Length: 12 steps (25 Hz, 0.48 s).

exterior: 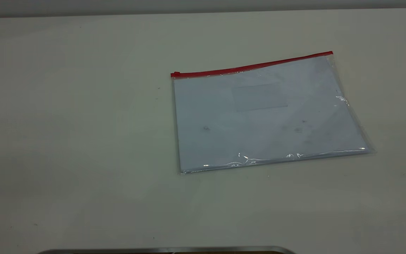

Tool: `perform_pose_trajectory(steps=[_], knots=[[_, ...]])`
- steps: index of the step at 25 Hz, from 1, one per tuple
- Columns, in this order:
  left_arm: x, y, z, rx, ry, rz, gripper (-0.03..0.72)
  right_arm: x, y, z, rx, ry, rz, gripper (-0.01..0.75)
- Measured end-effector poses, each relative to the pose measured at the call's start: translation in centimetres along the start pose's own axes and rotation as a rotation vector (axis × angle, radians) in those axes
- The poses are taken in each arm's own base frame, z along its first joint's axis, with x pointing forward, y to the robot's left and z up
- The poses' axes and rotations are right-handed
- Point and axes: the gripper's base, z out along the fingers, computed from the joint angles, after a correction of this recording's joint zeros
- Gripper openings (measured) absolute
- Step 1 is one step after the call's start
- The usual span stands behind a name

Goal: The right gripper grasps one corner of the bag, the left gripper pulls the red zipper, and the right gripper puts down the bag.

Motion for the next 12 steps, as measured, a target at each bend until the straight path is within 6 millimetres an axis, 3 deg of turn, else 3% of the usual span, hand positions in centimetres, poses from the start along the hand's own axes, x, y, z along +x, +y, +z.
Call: perform_pose_trajectory(steps=[8, 12], knots=[[0.19, 0.01, -0.16, -0.003, -0.018, -0.004, 0.582, -0.01, 0.02, 0.0, -0.002, -0.001, 0.001, 0.573], [0.9, 0.06, -0.79, -0.09, -0.082, -0.104, 0.582, -0.01, 0.03, 0.0, -0.003, -0.001, 0.001, 0.572]])
